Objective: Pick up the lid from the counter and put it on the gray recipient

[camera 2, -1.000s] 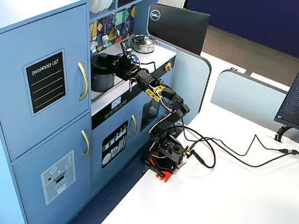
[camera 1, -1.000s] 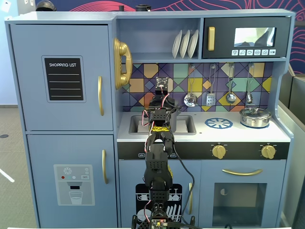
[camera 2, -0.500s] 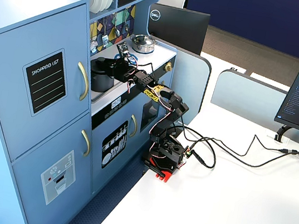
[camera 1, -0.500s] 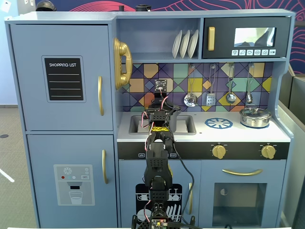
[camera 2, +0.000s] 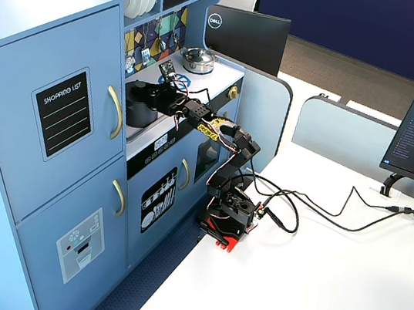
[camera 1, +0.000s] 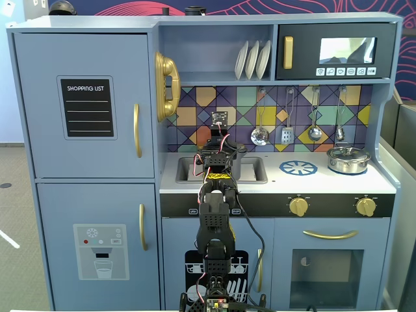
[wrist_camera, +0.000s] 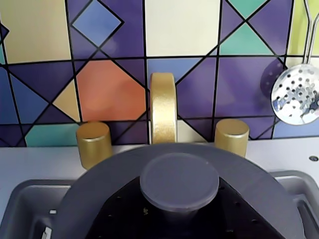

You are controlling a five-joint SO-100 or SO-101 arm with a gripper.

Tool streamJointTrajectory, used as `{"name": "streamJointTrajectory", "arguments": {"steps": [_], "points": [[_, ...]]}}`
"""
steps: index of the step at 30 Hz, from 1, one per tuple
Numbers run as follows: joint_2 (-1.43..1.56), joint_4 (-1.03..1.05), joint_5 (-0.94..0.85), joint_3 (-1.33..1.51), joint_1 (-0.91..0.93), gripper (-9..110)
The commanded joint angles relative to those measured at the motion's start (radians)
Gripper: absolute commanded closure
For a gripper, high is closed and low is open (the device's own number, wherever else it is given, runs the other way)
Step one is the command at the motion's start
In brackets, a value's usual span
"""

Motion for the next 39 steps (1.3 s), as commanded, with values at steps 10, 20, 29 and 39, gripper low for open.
{"name": "streamJointTrajectory", "arguments": {"steps": [10,20,29,39], "points": [[0.143,0.101,-0.008,0.044,0.029,76],[0.16,0.097,-0.018,-0.012,0.057,64],[0.549,0.437,-0.064,0.11,0.031,68],[1.023,0.927,0.02,0.5,0.06,75]]}}
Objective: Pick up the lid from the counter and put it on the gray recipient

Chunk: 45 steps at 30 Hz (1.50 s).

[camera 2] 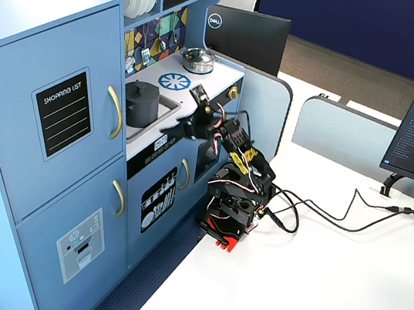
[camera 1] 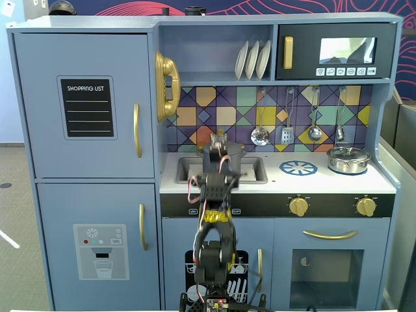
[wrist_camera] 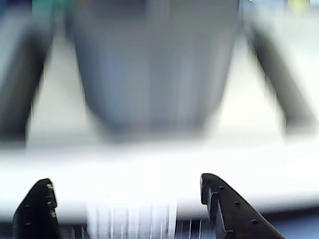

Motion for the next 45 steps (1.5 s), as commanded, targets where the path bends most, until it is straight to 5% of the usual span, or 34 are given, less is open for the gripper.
{"name": "streamJointTrajectory", "arguments": {"steps": [1,9,14,26,45], "points": [[0.14,0.097,0.037,0.129,0.018,76],[0.222,0.087,-0.112,0.545,-0.018,101],[0.222,0.084,-0.061,0.706,-0.034,101],[0.224,0.546,0.161,0.706,-0.1,101],[0.224,0.558,0.123,0.706,-0.08,98]]}}
